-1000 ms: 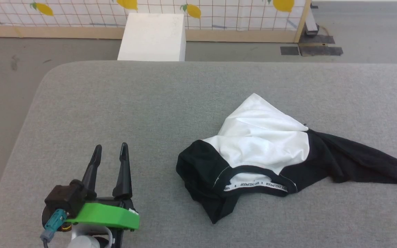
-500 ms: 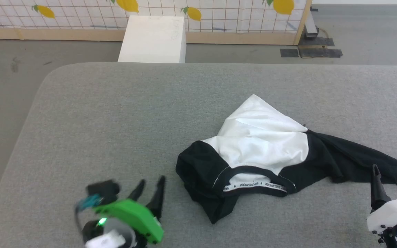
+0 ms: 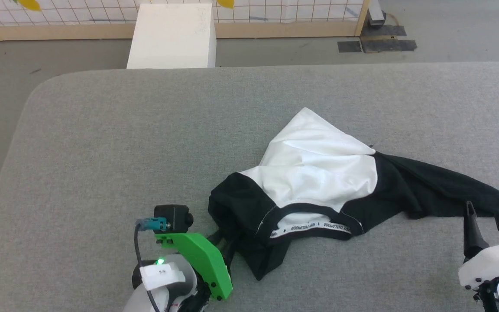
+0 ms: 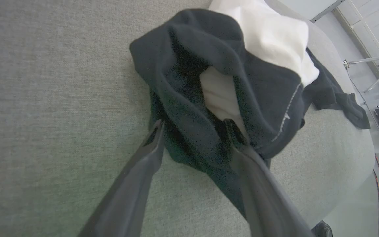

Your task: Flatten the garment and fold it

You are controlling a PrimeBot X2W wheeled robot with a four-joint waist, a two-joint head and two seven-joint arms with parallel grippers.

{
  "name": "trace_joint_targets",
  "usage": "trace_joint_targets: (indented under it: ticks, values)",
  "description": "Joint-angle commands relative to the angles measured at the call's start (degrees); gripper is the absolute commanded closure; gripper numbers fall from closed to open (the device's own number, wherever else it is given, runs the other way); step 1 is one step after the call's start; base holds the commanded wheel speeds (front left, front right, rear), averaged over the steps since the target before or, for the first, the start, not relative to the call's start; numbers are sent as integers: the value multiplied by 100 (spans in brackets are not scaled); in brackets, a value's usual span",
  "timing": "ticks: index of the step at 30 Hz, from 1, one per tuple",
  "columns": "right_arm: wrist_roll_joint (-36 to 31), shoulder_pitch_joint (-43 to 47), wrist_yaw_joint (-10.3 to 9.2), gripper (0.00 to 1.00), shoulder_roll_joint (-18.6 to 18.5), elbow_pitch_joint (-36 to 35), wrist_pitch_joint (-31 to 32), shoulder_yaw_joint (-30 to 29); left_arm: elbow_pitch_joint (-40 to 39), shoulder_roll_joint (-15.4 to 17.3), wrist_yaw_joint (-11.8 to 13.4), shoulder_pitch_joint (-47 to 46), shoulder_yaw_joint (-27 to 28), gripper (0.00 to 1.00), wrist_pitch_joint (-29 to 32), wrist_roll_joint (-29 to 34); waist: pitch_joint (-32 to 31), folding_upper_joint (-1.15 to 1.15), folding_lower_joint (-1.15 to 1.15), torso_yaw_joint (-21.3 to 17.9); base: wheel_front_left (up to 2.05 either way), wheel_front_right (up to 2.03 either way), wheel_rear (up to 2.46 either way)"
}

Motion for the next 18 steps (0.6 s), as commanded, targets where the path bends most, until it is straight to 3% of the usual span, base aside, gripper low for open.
trace_joint_targets:
  ticks: [1,7,13,18]
  values:
    - [11,-66,-8,0,0,21,-50,26,20,17,7,-92,-6,100,-32,28,23,0,0,-12,0,0,0]
    - [4,-108,-8,0,0,70,-92,39,-65,128,148,-164,229,100,-410,117,-5,0,0,60,0,0,0]
    - [5,-71,-8,0,0,111,-117,76,-314,766,422,-698,803,100,-846,533,-95,0,0,269,0,0,0]
    - [10,-126,-8,0,0,100,-120,128,-720,1196,484,-1227,1146,100,-1721,1002,-86,0,0,358,0,0,0]
